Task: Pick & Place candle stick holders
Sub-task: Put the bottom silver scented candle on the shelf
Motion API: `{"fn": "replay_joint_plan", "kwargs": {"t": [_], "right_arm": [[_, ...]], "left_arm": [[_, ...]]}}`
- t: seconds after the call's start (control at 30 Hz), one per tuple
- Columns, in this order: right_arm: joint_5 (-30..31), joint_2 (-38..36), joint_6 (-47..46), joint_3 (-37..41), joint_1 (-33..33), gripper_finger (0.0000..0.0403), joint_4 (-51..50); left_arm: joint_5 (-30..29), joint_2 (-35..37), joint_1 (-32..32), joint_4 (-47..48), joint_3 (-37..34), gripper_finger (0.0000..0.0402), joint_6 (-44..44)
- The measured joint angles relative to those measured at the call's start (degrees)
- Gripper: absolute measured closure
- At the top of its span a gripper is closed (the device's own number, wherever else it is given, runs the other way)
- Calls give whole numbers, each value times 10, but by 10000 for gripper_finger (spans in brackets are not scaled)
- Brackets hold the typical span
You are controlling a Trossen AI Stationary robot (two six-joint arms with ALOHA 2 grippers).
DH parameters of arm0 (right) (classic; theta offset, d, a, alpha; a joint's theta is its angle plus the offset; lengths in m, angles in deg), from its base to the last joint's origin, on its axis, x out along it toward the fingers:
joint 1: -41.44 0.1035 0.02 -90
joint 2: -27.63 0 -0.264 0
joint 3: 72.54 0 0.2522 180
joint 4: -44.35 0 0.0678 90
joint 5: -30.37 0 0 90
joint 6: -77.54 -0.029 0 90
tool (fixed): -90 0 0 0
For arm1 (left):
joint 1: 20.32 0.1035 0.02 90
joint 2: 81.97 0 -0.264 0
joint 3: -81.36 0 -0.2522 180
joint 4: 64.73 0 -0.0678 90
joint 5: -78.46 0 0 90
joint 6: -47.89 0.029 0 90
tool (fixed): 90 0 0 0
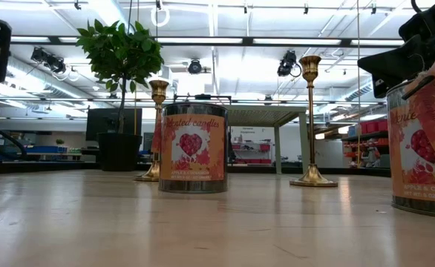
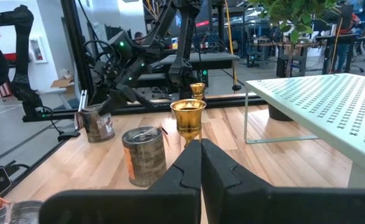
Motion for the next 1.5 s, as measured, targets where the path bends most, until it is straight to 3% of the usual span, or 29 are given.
{"fn": "replay_joint_plan", "kwargs": {"t": [0.3, 1.17, 1.5], "right_arm": [[0, 0, 0, 0, 0, 400, 0], [0, 0, 0, 0, 0, 400, 0], [0, 0, 0, 0, 0, 400, 0]], "left_arm": [[0, 0, 0, 1, 0, 27, 0], [-5, 1, 0, 1, 0, 27, -16], [-4, 3, 0, 60, 41, 27, -15]]}}
